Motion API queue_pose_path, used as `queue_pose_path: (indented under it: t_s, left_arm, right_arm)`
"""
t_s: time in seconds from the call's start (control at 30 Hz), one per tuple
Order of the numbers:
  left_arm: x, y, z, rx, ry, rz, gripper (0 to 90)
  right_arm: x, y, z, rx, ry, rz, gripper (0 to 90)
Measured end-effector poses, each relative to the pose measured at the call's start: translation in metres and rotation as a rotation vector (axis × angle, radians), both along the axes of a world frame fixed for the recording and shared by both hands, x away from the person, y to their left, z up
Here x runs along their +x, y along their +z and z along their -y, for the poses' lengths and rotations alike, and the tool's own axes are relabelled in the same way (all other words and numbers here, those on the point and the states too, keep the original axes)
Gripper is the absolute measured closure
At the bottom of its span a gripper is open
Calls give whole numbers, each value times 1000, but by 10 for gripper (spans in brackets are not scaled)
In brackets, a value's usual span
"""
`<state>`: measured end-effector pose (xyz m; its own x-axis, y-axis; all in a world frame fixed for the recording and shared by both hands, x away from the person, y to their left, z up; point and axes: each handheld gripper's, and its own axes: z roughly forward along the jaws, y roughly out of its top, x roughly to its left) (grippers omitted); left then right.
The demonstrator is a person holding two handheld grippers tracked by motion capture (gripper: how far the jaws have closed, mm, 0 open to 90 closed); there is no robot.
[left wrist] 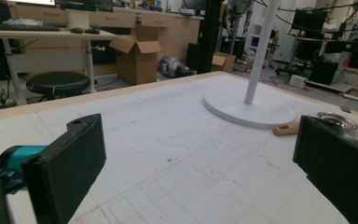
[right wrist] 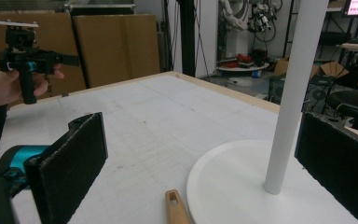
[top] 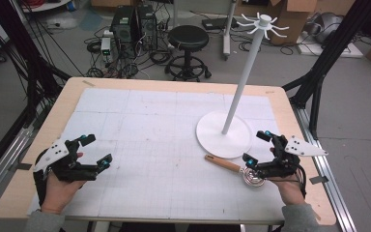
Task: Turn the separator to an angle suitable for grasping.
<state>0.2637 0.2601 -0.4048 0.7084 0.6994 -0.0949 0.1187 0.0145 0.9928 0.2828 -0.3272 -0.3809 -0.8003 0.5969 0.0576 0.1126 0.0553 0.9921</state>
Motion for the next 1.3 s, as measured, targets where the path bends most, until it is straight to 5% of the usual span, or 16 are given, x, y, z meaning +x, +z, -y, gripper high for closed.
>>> queue_pose_path:
  t_s: [0.37,0.53,0.7,0.87,1.0,1.3]
  left_arm:
    - [-4,-1,2,15,-7,-13,29]
    - [-4,-1,0,17,-2,-17,29]
    - [-3,-3,0,18,-6,-28,29]
    - [-3,-3,1,22,-11,-30,29]
    - [-3,-3,1,22,-13,-36,29]
    - [-3,-4,1,22,-10,-44,29]
  right_arm:
    - [6,-2,0,-10,-37,-30,15]
    - [8,-2,3,-41,-33,-36,246]
    - [9,-5,5,-84,-32,-67,586]
    - [8,-8,3,-141,-28,-83,799]
    - [9,-11,2,-182,-22,-100,893]
    - [19,-24,-8,-302,57,-171,898]
